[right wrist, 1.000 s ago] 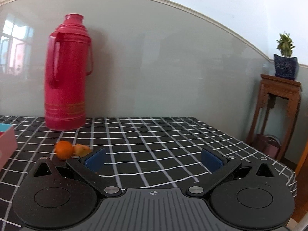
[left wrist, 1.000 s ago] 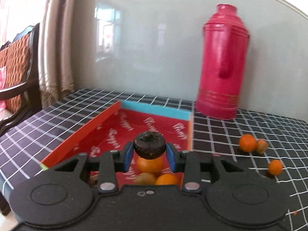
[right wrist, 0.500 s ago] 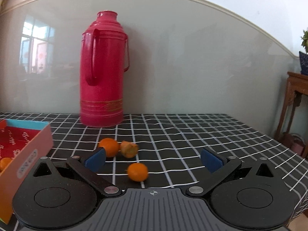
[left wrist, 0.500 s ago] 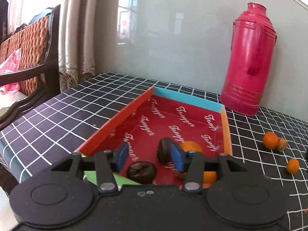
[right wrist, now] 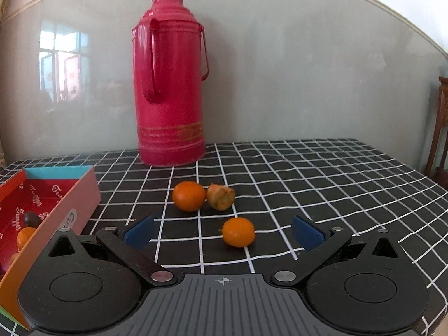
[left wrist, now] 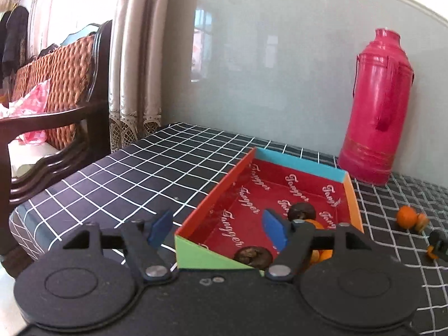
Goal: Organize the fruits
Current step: 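Reach the right gripper to a small orange and close on it, then carry the small orange with the right gripper into the box and release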
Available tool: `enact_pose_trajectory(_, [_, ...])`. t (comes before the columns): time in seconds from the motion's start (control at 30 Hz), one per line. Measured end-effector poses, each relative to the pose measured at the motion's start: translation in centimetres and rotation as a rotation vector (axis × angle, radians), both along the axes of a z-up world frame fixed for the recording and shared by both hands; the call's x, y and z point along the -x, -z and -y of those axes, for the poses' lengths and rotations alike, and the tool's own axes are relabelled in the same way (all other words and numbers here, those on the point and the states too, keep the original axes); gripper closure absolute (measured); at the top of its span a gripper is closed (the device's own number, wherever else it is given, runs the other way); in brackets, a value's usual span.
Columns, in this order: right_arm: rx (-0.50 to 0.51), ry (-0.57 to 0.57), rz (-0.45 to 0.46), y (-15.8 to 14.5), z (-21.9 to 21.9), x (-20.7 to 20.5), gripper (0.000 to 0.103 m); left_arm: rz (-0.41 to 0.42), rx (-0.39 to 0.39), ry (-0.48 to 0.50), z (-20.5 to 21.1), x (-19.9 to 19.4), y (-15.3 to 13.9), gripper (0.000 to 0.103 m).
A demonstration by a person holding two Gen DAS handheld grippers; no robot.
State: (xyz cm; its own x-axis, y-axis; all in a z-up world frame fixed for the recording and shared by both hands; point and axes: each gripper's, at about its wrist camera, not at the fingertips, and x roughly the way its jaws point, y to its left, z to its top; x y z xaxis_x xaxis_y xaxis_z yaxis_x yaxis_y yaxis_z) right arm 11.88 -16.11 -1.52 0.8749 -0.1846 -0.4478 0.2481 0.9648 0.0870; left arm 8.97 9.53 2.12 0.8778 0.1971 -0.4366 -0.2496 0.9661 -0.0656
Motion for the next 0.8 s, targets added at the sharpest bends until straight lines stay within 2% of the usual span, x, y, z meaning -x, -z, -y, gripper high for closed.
enact_pose_trajectory(0.17, [-0.054,-0.017,-0.04,0.6,1.1,-1.2,0.0,0.005,0.012,-0.009,-1.0,0.3,-0.1,0.036])
enact_pose_trajectory(0.3, [-0.055,0.001,-0.065,1.0,2.0,-2.3,0.0,0.016,0.007,-0.019,-1.6,0.6,-0.1,0.034])
enact_pose_trajectory(0.37, [-0.06,0.006,-0.072,1.1,2.3,-2.7,0.008,0.016,0.009,-0.026,-1.9,0.7,-0.1,0.033])
enact_pose_trajectory(0.43, [-0.076,-0.01,-0.099,1.4,2.5,-3.4,0.035,0.014,0.014,-0.03,-2.2,0.7,-0.1,0.033])
enact_pose_trajectory(0.57, [-0.099,-0.003,-0.156,2.3,3.0,-4.5,0.036,0.016,0.012,-0.038,-2.6,0.9,-0.1,0.033])
enact_pose_trajectory(0.67, [-0.099,-0.005,-0.159,2.3,3.0,-4.8,0.037,0.016,0.013,-0.047,-3.0,1.1,-0.1,0.033])
enact_pose_trajectory(0.8, [-0.099,-0.008,-0.17,2.4,2.9,-5.2,0.054,0.012,0.019,-0.065,-3.7,1.3,0.0,0.033])
